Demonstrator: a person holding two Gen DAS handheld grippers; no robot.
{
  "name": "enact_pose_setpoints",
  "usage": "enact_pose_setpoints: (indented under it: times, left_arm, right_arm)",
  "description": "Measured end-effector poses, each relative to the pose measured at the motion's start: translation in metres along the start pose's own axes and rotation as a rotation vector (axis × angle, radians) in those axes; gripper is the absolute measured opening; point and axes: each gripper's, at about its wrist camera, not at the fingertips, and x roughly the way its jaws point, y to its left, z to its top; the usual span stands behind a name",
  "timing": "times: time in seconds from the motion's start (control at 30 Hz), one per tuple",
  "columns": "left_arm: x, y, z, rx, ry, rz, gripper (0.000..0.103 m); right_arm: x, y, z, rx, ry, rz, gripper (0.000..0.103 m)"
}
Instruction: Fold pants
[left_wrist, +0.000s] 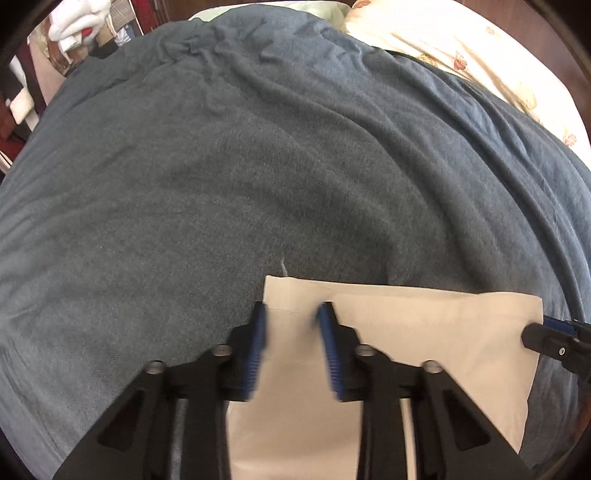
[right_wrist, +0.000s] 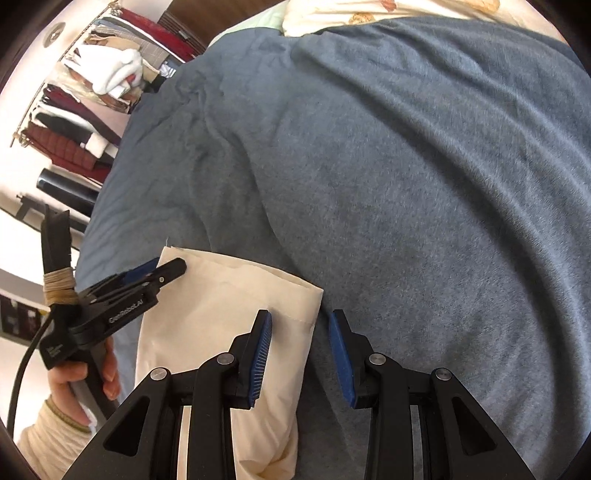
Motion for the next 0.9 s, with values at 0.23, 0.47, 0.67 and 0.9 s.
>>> enact_pose_setpoints:
  times: [0.23, 0.47, 0.67, 0.9]
  left_arm:
    - [-0.018, 0.008, -0.003, -0.025, -0.056, -0.006, 0.015]
    - [-0.037, 0.018, -0.004, -0.034, -0.106, 0.015, 0.015]
    - [-0.029, 0.018, -0.005, -0.02, -0.077, -0.002, 0.015]
    - [-0.02, 0.006, -0.001, 0.032, -0.069, -0.005, 0.015]
  right_arm:
    - [0.002, 0.006, 0.003, -0.024, 0.003, 0.033, 0.012]
    - [-0.025, 0.051, -0.007, -0.256, -0.135, -0.007, 0.011]
    - [-0.031, 0.061, -0.009, -0.314, -0.16, -0.031, 0.011]
    - [-0.037, 0.045, -0.009, -0.302, -0.169, -0.134, 0.009]
